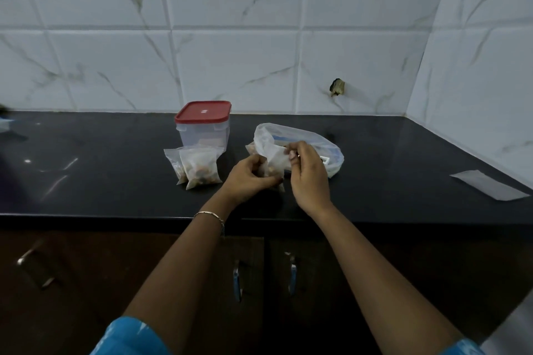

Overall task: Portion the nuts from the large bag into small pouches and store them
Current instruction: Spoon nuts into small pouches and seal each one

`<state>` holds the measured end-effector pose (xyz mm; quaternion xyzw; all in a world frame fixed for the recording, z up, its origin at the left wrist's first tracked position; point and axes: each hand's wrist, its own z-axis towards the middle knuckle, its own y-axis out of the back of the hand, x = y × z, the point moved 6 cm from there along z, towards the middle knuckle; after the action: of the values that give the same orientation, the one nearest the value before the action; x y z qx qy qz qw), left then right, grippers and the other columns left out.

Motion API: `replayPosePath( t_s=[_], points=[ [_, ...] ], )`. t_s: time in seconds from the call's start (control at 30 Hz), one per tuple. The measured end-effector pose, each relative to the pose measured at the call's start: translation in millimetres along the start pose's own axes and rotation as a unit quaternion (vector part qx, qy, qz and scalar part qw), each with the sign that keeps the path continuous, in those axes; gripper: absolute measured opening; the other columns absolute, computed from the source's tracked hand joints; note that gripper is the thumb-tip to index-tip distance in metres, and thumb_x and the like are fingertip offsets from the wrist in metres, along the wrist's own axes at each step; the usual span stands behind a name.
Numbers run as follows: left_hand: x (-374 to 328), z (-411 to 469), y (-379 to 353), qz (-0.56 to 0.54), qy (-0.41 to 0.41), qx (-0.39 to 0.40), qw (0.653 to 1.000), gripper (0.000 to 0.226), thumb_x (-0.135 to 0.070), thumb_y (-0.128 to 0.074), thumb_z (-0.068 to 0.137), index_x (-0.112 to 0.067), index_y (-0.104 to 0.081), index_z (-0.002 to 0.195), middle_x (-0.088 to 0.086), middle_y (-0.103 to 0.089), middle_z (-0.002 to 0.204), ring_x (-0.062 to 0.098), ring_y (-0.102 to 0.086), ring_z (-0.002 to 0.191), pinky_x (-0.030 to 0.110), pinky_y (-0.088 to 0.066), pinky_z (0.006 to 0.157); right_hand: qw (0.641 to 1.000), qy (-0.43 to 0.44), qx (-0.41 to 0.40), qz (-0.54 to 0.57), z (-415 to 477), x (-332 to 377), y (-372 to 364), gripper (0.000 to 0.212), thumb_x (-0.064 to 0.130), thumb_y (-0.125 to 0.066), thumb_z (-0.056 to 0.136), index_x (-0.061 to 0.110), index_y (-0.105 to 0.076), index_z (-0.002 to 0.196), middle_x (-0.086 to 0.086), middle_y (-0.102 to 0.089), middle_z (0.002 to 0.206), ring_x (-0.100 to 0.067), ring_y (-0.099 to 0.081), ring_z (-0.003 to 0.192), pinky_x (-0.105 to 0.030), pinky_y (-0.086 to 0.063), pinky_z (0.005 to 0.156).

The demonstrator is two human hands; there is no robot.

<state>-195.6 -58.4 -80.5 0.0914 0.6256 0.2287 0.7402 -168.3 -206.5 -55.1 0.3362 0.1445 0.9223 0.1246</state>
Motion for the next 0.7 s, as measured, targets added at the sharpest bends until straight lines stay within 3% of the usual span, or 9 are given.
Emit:
replayPosePath(
  t_s=[0.07, 0.17, 0.33, 0.43, 0.5, 0.6, 0.7],
  points=[
    [0.1, 0.3, -1.5, 0.007, -0.001, 0.009, 1.000, 0.068, -0.042, -0.085, 0.062, -0.014, -0.060, 0.119, 0.002, -0.069, 0.110, 0.017, -0.067, 0.101, 0.044, -0.053, 0.095, 0.999, 0.005, -0.036, 0.001, 0.0, 0.4, 5.9, 0.019, 0.002, -0.045, 0.096, 0.010, -0.061, 0.098, 0.000, -0.064, 0.096, -0.014, -0.058, 0.092, -0.032, -0.050, 0.080],
    [-1.9, 0.4, -1.6, 0.011, -0.003, 0.014, 1.000, 0.084, -0.056, -0.082, 0.049, -0.016, -0.058, 0.120, 0.000, -0.068, 0.113, 0.016, -0.066, 0.103, 0.041, -0.053, 0.095, 0.997, 0.022, -0.066, -0.025, -0.2, 4.8, 11.3, 0.023, -0.001, -0.047, 0.092, 0.011, -0.065, 0.098, 0.001, -0.066, 0.096, -0.013, -0.057, 0.093, -0.031, -0.049, 0.082],
    [-0.7, 1.1, -3.5, 0.032, -0.008, 0.033, 0.999, 0.093, -0.062, -0.081, 0.048, -0.018, -0.057, 0.125, -0.003, -0.068, 0.113, 0.014, -0.065, 0.104, 0.042, -0.051, 0.097, 0.996, 0.012, -0.083, -0.042, -1.3, 6.0, 15.1, 0.019, 0.008, -0.054, 0.093, 0.014, -0.069, 0.104, 0.003, -0.069, 0.098, -0.011, -0.058, 0.094, -0.037, -0.050, 0.087],
    [0.1, 1.9, -1.9, 0.016, -0.014, 0.028, 0.999, 0.086, -0.060, -0.081, 0.049, -0.017, -0.060, 0.121, -0.003, -0.071, 0.108, 0.013, -0.067, 0.100, 0.041, -0.053, 0.095, 0.997, -0.071, -0.014, 0.014, 0.3, -2.5, 7.6, 0.025, 0.030, -0.056, 0.096, 0.023, -0.061, 0.120, 0.015, -0.063, 0.092, -0.002, -0.057, 0.077, -0.028, -0.050, 0.081],
    [1.3, 3.0, -1.1, 0.007, -0.016, 0.024, 1.000, 0.085, -0.059, -0.082, 0.049, -0.017, -0.060, 0.120, -0.003, -0.071, 0.107, 0.013, -0.068, 0.099, 0.041, -0.053, 0.095, 0.985, -0.149, 0.028, 0.082, 0.1, -12.4, -0.1, 0.029, 0.039, -0.059, 0.093, 0.024, -0.059, 0.118, 0.014, -0.061, 0.089, -0.001, -0.058, 0.077, -0.025, -0.050, 0.078],
    [2.6, 3.3, -2.7, -0.002, -0.011, 0.026, 1.000, 0.083, -0.059, -0.082, 0.048, -0.017, -0.062, 0.117, -0.002, -0.072, 0.105, 0.013, -0.068, 0.098, 0.040, -0.054, 0.094, 0.975, -0.183, 0.028, 0.121, -0.5, -19.9, -2.2, 0.022, 0.037, -0.062, 0.092, 0.017, -0.067, 0.101, 0.007, -0.066, 0.090, -0.008, -0.062, 0.084, -0.035, -0.054, 0.086],
    [1.3, 2.5, -6.2, -0.041, -0.004, 0.044, 0.998, 0.068, -0.052, -0.083, 0.059, -0.012, -0.066, 0.111, 0.003, -0.073, 0.103, 0.018, -0.070, 0.097, 0.042, -0.054, 0.094, 0.963, -0.203, -0.006, 0.176, -1.3, -21.9, 3.4, 0.018, 0.029, -0.064, 0.093, 0.011, -0.068, 0.095, 0.002, -0.067, 0.090, -0.008, -0.062, 0.085, -0.035, -0.055, 0.088]
  ],
)
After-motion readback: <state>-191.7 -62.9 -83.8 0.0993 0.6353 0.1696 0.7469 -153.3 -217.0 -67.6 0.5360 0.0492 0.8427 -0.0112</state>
